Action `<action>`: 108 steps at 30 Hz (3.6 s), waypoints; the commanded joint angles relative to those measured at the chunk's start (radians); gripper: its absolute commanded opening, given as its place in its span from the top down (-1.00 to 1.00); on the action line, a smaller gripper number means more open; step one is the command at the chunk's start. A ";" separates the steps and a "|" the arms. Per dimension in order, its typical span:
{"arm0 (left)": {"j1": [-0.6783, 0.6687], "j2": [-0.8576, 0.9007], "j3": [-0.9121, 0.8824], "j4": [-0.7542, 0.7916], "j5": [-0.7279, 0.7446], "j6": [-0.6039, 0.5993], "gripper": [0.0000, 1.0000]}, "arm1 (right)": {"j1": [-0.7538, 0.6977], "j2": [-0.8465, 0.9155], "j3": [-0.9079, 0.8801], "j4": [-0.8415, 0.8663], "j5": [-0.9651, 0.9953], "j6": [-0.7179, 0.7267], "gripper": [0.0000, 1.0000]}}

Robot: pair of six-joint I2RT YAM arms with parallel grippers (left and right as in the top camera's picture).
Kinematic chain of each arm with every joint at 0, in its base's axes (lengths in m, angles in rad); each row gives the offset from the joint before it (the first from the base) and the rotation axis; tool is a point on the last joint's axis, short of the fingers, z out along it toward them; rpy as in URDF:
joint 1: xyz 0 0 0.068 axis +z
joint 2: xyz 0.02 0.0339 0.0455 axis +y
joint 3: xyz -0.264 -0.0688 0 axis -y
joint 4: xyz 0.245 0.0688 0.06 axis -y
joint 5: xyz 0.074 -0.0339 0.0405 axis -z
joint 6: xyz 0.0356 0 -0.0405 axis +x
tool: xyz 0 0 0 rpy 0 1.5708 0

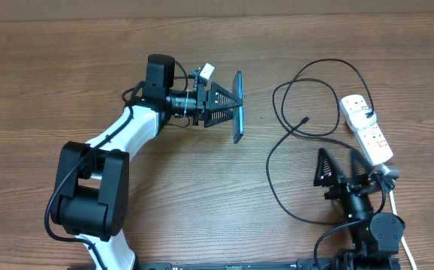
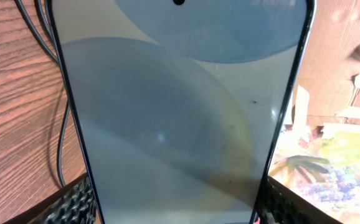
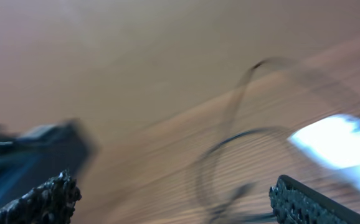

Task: Plug charger to phone and switch on socket
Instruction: 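Reach the right gripper toward the upright phone held by the left gripper, then grasp the phone with the right gripper and release the left gripper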

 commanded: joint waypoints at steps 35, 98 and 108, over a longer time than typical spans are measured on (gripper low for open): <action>-0.092 0.003 0.013 -0.026 0.151 -0.196 0.28 | 0.005 0.413 1.180 -1.450 -0.404 -0.231 -0.99; -0.053 0.003 0.013 0.011 -0.141 -0.640 0.28 | 0.697 1.248 0.774 -0.118 0.407 -0.151 -0.73; -0.055 0.003 0.013 0.011 -0.145 -0.640 0.28 | 0.697 1.288 0.774 -0.055 0.414 -0.152 -0.24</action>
